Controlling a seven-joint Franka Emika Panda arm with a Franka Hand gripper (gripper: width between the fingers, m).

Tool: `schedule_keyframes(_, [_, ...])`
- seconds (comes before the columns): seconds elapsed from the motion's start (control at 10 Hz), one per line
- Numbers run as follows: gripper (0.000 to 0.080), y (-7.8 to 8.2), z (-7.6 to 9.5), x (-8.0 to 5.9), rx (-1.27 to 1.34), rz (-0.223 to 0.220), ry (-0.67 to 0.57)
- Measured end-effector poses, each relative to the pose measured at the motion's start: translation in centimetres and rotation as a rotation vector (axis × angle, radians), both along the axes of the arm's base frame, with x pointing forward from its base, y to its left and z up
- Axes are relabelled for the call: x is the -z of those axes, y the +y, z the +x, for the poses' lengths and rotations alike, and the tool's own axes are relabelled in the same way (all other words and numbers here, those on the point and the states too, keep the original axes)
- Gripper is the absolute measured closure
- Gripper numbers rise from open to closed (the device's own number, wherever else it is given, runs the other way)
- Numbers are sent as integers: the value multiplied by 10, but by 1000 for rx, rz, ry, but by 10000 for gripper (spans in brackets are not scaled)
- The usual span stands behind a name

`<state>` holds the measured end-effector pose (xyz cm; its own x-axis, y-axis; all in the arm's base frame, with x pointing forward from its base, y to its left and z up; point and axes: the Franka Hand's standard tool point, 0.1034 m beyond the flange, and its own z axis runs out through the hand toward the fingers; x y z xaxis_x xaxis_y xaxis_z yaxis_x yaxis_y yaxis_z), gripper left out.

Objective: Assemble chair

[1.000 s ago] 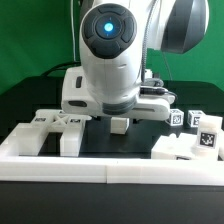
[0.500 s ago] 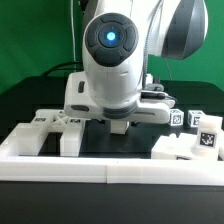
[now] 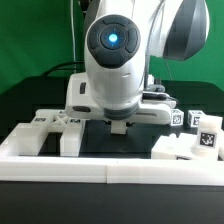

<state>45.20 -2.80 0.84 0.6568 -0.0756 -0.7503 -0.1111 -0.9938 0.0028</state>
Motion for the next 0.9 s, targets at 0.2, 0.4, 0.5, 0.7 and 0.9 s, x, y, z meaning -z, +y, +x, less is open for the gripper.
schedule_keyframes(0.2, [510,-2,8,-12,5,3,8])
schedule_keyframes(0.4, [509,-2,19,-42,14,10,29])
schedule_keyframes(0.5, [509,-3,26,-54,17,10,30])
schedule_keyframes(0.7, [509,-5,33,-56,22,-2,-21])
schedule_keyframes(0.9, [509,-6,39,-52,20,-8,-60])
